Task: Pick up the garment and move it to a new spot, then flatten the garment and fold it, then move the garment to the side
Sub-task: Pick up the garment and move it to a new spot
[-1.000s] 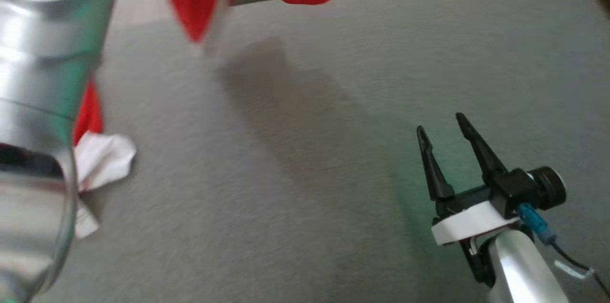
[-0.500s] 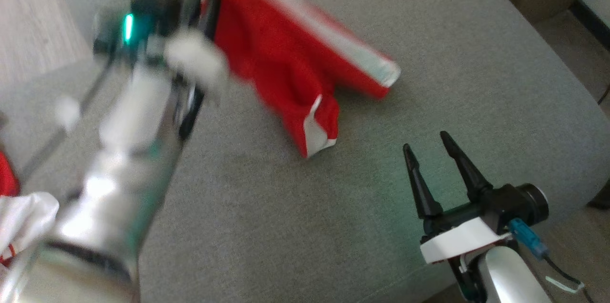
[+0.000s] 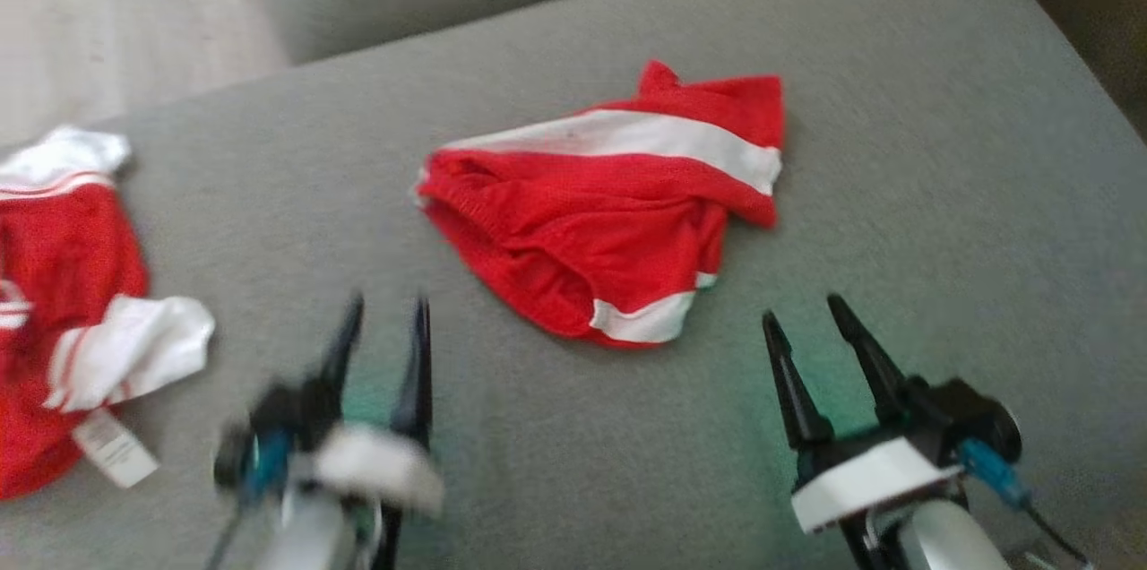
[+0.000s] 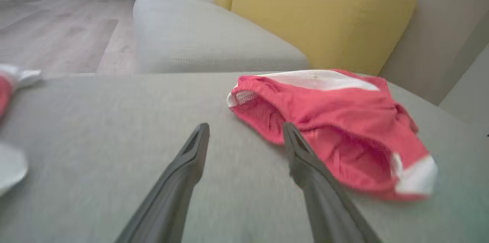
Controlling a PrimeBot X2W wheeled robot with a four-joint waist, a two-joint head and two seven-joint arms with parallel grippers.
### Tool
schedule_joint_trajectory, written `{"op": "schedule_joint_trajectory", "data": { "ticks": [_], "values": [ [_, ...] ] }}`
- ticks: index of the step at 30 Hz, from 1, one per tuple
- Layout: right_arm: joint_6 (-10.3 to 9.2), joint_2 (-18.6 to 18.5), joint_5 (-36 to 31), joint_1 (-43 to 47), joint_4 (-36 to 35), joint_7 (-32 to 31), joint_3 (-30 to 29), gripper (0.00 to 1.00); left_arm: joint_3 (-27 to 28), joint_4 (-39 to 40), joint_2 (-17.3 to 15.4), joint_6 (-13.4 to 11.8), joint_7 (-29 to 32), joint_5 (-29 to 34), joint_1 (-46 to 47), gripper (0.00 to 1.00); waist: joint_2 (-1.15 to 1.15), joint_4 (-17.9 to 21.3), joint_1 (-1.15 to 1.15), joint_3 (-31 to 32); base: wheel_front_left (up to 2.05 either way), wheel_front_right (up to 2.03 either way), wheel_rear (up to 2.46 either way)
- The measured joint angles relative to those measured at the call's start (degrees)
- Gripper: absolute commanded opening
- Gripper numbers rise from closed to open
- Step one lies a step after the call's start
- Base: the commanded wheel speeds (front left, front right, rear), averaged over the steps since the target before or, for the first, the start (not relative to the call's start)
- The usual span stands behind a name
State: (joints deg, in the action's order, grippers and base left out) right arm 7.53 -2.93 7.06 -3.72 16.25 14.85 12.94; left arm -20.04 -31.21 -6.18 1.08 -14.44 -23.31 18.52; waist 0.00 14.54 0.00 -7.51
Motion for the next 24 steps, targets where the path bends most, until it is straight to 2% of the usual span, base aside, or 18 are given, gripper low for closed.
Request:
{"op": "schedule_joint_trajectory", "data": {
  "ticks": [4,7,11,14,18,24],
  "values": [
    [0.0,0.1,0.0,3.66,0.56,-0.07,-1.2,1.0,2.55,8.34,1.34,-1.0,0.01,5.08,-14.57,1.0,0.0,-3.25,-0.02,3.43,0.0,0.0,0.0],
    [0.0,0.11,0.0,6.68,-0.29,-0.08,-2.36,1.0,4.22,16.17,1.96,-1.85,0.0,9.82,-20.89,1.0,0.0,-6.24,-0.02,5.39,0.0,0.0,0.0],
    [0.0,0.13,-0.6,8.18,-3.47,-0.08,-3.03,1.0,7.75,25.65,2.74,-5.38,-0.01,13.99,-25.81,1.0,0.0,-9.37,-0.01,8.16,0.0,0.0,0.0],
    [0.0,0.26,-2.01,10.83,-6.11,-0.08,-4.45,1.0,8.6,30.43,2.86,-7.86,-0.01,14.78,-31.39,1.0,0.0,-11.32,-0.03,10.77,0.0,0.0,0.0],
    [0.0,0.27,-2.01,14.02,-6.64,-0.08,-5.94,1.0,7.7,30.67,2.87,-9.7,-0.01,14.16,-34.87,1.0,0.0,-12.67,-0.02,12.41,0.0,0.0,0.0],
    [0.0,0.3,-2.0,14.12,-6.72,-0.08,-6.11,1.0,7.27,30.71,2.87,-10.51,-0.01,14.74,-34.73,1.0,0.0,-13.27,-0.01,12.84,0.0,0.0,0.0]
  ]
}}
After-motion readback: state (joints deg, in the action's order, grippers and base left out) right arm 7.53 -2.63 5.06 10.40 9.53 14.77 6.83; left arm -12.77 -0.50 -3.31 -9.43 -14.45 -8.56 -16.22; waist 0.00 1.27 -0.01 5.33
